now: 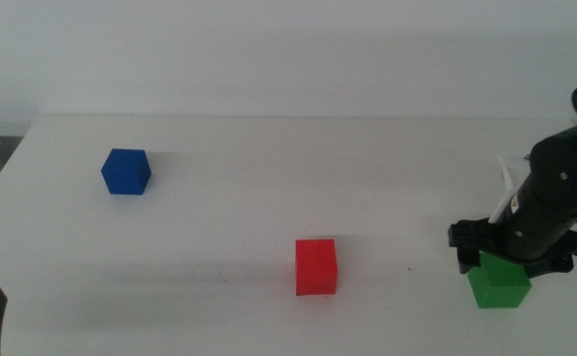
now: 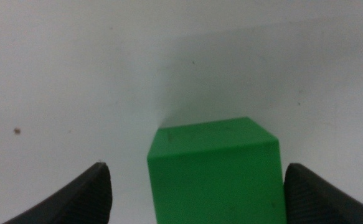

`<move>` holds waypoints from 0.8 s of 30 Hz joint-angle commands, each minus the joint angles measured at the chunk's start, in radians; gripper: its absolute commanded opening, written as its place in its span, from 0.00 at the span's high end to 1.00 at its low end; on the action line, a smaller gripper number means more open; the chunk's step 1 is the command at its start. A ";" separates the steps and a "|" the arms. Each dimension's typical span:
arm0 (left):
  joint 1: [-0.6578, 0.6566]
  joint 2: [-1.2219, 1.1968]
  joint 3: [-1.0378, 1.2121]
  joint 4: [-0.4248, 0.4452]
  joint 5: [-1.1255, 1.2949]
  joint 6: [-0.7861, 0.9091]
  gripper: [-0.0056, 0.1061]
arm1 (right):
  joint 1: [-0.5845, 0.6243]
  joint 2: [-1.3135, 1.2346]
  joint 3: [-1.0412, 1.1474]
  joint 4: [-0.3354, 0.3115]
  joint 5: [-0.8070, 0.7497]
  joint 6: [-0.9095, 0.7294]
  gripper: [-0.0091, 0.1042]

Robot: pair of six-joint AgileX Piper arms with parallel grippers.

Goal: Stack red cubes first, then green, then blue cubes in a specific spot.

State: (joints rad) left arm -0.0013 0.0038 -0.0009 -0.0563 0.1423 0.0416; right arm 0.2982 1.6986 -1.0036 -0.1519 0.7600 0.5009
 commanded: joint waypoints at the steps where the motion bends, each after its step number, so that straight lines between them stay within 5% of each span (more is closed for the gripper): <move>1: 0.000 -0.004 0.001 -0.002 -0.005 -0.005 0.11 | -0.009 0.021 0.004 -0.023 -0.026 0.027 0.10; 12: 0.000 -0.004 0.001 -0.002 -0.005 -0.005 0.11 | -0.009 0.063 0.005 -0.056 -0.024 0.076 0.15; 15: 0.000 -0.004 0.001 -0.002 -0.005 -0.005 0.11 | -0.009 0.063 0.005 -0.056 -0.004 0.093 0.35; 20: 0.000 -0.004 0.001 -0.002 -0.005 -0.005 0.11 | 0.023 0.021 -0.029 -0.108 0.141 0.125 0.91; 24: 0.000 -0.004 0.001 -0.002 -0.005 -0.005 0.11 | 0.102 -0.030 -0.135 -0.135 0.289 0.180 0.91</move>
State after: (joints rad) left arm -0.0013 0.0038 -0.0009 -0.0563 0.1423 0.0416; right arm 0.3646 1.7001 -1.0929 -0.2664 0.9865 0.6579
